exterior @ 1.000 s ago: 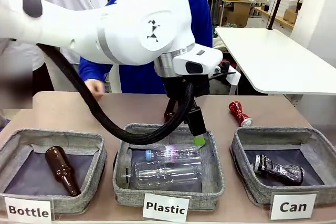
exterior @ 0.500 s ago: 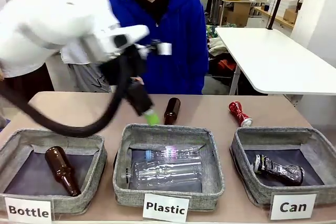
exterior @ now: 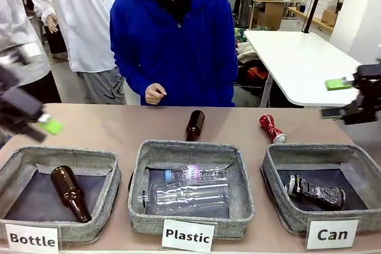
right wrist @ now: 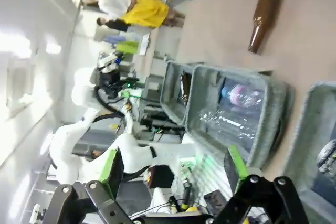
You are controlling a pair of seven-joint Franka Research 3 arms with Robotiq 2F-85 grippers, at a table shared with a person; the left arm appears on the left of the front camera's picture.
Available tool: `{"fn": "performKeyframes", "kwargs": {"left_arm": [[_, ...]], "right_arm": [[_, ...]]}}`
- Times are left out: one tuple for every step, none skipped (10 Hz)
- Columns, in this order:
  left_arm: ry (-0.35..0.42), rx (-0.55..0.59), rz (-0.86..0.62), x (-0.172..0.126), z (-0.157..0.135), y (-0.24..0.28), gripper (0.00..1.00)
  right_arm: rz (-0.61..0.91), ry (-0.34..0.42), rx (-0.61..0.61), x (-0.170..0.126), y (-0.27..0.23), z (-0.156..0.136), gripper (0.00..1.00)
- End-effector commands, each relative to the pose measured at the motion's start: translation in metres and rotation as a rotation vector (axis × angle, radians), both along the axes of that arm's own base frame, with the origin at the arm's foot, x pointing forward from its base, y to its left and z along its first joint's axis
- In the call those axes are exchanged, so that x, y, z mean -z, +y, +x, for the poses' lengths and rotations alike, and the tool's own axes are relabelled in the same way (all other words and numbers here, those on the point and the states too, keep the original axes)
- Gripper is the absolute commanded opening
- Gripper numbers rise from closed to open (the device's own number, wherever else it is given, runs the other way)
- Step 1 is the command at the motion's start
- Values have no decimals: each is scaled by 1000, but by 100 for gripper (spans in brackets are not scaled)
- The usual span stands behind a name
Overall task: Sort the can waste into the basket.
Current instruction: Pick up the can waste from the table and place it in the right Fabric basket.
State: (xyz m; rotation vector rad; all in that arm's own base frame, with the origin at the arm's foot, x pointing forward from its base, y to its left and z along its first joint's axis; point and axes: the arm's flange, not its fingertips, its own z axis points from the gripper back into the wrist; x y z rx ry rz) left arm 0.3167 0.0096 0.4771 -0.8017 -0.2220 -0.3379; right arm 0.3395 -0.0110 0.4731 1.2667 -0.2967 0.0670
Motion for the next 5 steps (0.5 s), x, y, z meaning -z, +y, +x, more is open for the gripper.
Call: {"fn": "performKeyframes", "kwargs": {"left_arm": [[-54,-216,-394,25,-18,69,100],[-113,-242,-553,35,-17,91,100],[-164,-276,-652,59,-38,91,100],[-230,-298,-701,64,-44,78,100],[-38,-267,-433,27,-22,121,100]], "right_arm": [[37,82,-58,16,26,3,100],[76,118,-117,20,37,12,100],[52,156,-124,31,38,15,100],[-5,160,-48,42,39,15,100],[42,108,-122,30,38,8,100]]}}
